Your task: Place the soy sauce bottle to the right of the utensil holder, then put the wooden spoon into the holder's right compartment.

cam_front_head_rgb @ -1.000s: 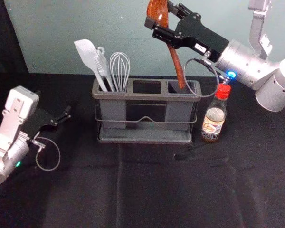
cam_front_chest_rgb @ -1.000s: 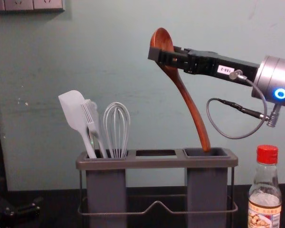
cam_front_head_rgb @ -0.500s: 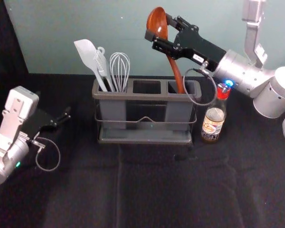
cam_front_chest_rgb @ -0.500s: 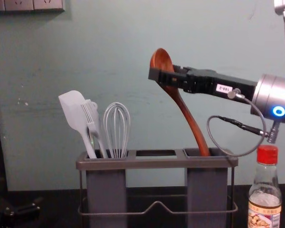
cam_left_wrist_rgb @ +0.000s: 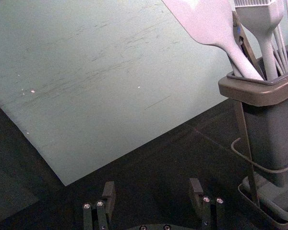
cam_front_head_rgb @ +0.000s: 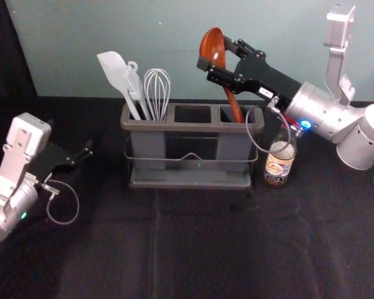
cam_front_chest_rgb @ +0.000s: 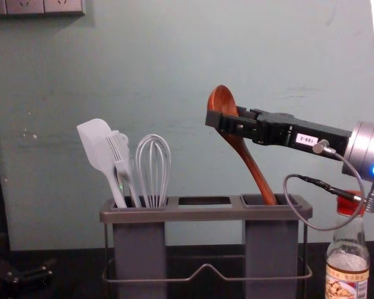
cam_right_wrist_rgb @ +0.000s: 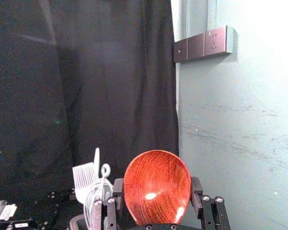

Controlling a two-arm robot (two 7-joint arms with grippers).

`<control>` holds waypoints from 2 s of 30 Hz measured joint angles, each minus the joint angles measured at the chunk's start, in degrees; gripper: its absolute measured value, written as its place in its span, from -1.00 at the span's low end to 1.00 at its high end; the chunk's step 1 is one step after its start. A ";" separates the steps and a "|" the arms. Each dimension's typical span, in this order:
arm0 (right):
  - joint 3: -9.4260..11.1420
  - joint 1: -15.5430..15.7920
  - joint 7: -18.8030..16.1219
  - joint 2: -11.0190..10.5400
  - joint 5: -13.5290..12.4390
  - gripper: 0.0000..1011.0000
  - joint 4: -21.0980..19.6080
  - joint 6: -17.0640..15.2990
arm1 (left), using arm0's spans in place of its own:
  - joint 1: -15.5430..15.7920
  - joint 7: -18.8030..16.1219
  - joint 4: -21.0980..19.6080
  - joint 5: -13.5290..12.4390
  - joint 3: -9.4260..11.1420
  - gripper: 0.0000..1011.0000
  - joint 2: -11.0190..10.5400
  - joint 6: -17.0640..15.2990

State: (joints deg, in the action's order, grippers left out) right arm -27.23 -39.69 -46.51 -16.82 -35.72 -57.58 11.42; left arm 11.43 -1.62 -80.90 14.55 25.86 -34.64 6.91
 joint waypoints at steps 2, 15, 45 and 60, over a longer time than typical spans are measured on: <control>0.07 0.20 -0.14 -0.02 -0.15 0.66 0.01 0.04 | 0.00 0.00 0.00 0.00 0.00 0.99 0.00 0.00; 0.51 1.04 -0.84 0.27 -0.62 0.66 1.74 0.61 | 0.00 0.00 0.00 0.00 0.00 0.99 0.00 0.00; 0.96 2.80 -1.92 0.16 -0.97 0.66 2.55 0.93 | 0.00 0.00 0.00 0.00 0.00 0.99 0.00 0.00; 0.93 2.73 -1.90 0.16 -0.93 0.80 2.51 0.79 | 0.00 0.00 0.00 0.00 0.00 0.99 0.00 0.00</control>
State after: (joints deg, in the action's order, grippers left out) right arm -26.29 -36.95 -48.41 -16.66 -36.65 -55.07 12.21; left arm 11.43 -1.62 -80.90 14.55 25.86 -34.64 6.91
